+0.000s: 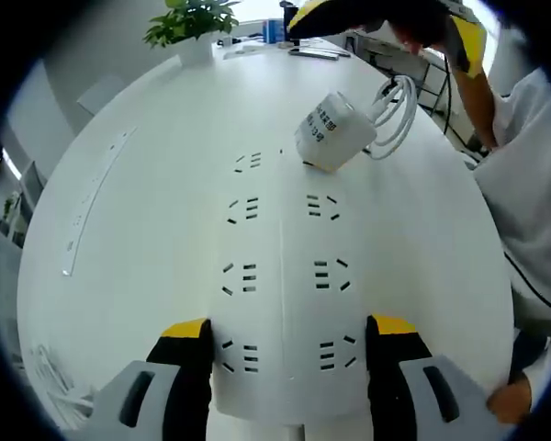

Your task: Straighten the power strip on the desk, plug the charger into it

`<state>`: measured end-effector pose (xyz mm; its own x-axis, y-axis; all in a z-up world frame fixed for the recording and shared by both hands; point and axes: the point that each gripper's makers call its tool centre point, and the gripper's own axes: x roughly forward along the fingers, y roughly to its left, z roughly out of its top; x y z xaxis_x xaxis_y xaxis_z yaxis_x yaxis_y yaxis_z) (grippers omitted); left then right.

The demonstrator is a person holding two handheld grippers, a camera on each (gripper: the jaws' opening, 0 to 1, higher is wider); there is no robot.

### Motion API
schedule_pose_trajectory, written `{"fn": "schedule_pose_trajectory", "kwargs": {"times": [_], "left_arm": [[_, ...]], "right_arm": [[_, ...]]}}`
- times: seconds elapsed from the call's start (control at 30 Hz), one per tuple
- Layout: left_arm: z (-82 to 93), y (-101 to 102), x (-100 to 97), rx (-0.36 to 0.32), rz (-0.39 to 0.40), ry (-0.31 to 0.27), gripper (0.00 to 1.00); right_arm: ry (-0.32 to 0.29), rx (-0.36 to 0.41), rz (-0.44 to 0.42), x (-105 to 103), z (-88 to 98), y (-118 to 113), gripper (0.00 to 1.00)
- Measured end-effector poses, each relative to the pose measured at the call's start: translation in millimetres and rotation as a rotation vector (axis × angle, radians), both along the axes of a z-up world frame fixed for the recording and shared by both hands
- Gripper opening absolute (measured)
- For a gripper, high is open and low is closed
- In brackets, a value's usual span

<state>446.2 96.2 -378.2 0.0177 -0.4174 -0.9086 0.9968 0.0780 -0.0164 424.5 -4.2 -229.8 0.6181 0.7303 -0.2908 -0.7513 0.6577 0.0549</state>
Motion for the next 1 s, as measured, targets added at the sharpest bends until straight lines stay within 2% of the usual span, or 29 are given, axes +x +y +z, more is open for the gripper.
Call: {"fn": "schedule_pose_trajectory", "kwargs": {"times": [0.1, 0.13, 0.27, 0.3, 0.4, 0.47, 0.53, 0.6, 0.67, 0.73, 0.8, 0.87, 0.93, 1.0], "left_arm": [[0.0, 0, -1.6, 0.001, 0.001, 0.0, 0.69], [0.0, 0, -2.1, 0.001, 0.001, 0.0, 0.69], [-0.1, -1, -2.7, 0.001, 0.001, 0.001, 0.69], [-0.1, -2, -2.8, 0.001, 0.0, 0.001, 0.69], [-0.4, -2, -2.8, 0.001, 0.001, 0.001, 0.69], [-0.6, -3, -2.8, 0.001, 0.0, 0.001, 0.69], [-0.6, -3, -2.7, 0.002, 0.001, 0.002, 0.69], [-0.7, -3, -2.6, 0.002, 0.001, 0.002, 0.69], [-0.7, -3, -2.4, 0.002, 0.001, 0.002, 0.69], [-0.8, -4, -2.3, 0.003, 0.001, 0.002, 0.69], [-0.9, -4, -1.8, 0.005, 0.001, 0.002, 0.69], [-1.0, -4, -1.5, 0.007, 0.0, 0.002, 0.69], [-1.2, -4, -1.1, 0.008, -0.002, 0.001, 0.69], [-1.4, -4, -0.6, 0.008, -0.003, 0.001, 0.69]], "right_arm": [[-0.123, 0.018, 0.015, 1, 9.0, -11, 0.52], [-0.14, 0.011, 0.016, 1, 8.8, -13, 0.54], [-0.262, -0.153, 0.135, -6, -10.0, -13, 0.52], [-0.273, -0.191, 0.159, -8, -18.2, -12, 0.53], [-0.291, -0.27, 0.266, -17, -40.9, -9, 0.56], [-0.291, -0.312, 0.292, -15, -54.9, -9, 0.56], [-0.297, -0.388, 0.325, -11, -70.0, -9, 0.49], [-0.335, -0.413, 0.345, -7, -72.5, -7, 0.41], [-0.309, -0.346, 0.34, -4, -69.8, -5, 0.34], [-0.298, -0.31, 0.346, -1, -68.3, -6, 0.34], [-0.298, -0.324, 0.38, 0, -72.8, -6, 0.32], [-0.34, -0.355, 0.404, 1, -72.1, -6, 0.3], [-0.332, -0.346, 0.406, 2, -71.1, -4, 0.3], [-0.274, -0.303, 0.384, 5, -70.0, -4, 0.29]]}}
